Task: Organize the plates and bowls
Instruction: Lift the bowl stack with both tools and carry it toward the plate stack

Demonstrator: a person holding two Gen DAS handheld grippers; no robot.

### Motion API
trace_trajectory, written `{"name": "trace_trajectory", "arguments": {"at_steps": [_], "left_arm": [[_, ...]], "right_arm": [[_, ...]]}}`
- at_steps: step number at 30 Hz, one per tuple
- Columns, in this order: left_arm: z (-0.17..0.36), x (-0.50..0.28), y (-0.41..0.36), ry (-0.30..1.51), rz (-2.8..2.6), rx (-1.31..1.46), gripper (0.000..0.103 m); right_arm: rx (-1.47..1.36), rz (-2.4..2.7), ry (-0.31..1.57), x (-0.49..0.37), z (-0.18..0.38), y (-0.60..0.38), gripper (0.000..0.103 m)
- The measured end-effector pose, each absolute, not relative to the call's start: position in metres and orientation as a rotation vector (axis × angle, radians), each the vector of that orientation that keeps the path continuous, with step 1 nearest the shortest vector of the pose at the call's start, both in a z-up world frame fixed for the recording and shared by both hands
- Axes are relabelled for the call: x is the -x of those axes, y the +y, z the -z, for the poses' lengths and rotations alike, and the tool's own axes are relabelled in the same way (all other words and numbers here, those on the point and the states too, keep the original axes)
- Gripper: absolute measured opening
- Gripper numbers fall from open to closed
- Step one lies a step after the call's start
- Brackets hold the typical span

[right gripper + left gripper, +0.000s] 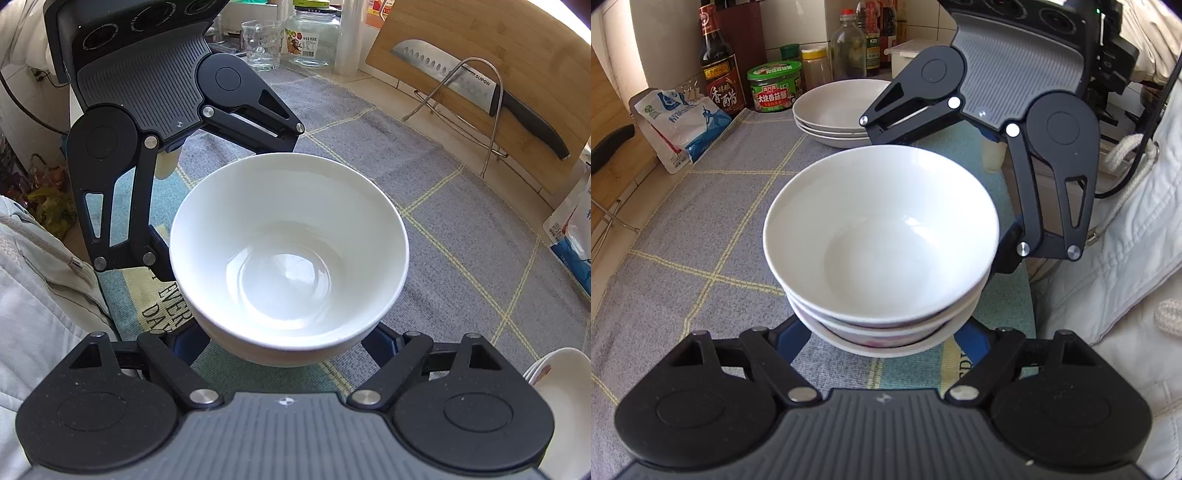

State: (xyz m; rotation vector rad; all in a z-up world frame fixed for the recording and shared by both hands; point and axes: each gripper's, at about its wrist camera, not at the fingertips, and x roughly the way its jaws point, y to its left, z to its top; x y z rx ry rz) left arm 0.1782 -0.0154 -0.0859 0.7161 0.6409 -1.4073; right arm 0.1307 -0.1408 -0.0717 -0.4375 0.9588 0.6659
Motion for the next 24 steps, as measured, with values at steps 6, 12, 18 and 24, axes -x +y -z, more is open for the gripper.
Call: {"name": "trace_trajectory", "arguments": {"at_steps": [6, 12, 18, 24], "left_arm": [[0.077, -0.174, -0.029, 0.63, 1.385, -0.709, 0.083], [0.066, -0.173, -0.056, 0.608, 1.369, -0.7, 0.083], [0.056, -0.175, -0.094, 0.581, 1.369, -0.697, 0.083], [0.046, -0.183, -0.139, 0.534, 1.379, -0.694, 0.083]], "right_arm": [[0.461, -0.674, 0.941, -0.127, 0.062, -0.156, 0.091], [0.482, -0.674, 0.926, -0.126, 0.051, -0.183, 0.091], [0.511, -0.66, 0.913, -0.122, 0.039, -0.218, 0.091], [0.529, -0.627, 0.899, -0.125, 0.028, -0.264, 0.091]]}}
